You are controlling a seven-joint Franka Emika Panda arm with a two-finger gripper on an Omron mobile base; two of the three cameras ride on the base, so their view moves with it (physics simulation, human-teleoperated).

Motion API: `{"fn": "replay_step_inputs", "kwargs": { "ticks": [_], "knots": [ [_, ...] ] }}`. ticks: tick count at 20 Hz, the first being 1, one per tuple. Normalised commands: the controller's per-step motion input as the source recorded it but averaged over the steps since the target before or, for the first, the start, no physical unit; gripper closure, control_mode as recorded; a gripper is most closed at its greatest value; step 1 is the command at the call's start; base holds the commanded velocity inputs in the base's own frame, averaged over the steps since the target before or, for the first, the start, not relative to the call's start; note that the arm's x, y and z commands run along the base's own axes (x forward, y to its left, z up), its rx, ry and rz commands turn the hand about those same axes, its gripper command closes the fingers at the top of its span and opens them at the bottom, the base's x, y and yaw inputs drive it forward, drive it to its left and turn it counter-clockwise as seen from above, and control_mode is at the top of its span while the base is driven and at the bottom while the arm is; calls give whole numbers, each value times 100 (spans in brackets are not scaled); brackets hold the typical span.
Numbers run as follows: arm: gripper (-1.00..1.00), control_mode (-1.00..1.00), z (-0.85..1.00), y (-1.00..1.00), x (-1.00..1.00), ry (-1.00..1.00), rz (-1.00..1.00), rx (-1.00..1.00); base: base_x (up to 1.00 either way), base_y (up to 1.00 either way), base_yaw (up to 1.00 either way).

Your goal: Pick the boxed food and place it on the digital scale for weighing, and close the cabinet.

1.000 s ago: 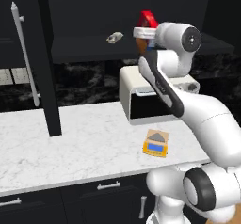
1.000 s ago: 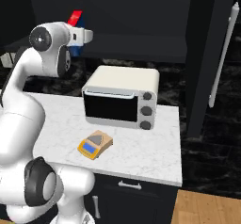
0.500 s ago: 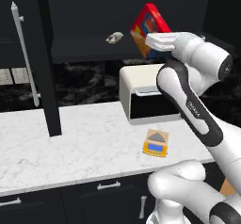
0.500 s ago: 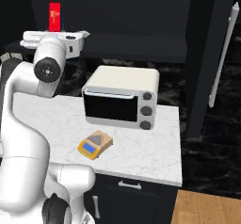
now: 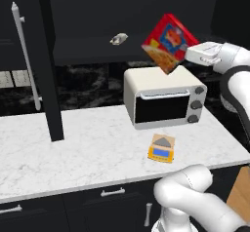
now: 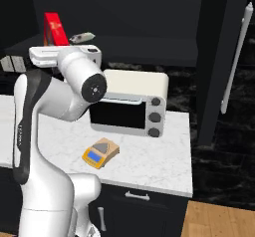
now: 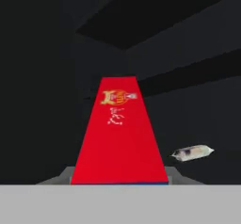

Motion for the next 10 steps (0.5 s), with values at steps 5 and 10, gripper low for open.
{"fn": "replay_step_inputs", "kwargs": {
  "ticks": [5, 10],
  "knots": [
    [100, -100, -22, 0, -5, 40, 7, 0, 0, 0, 0],
    [100, -100, -53, 9, 0, 10, 2, -6, 0, 0, 0]
  ]
}}
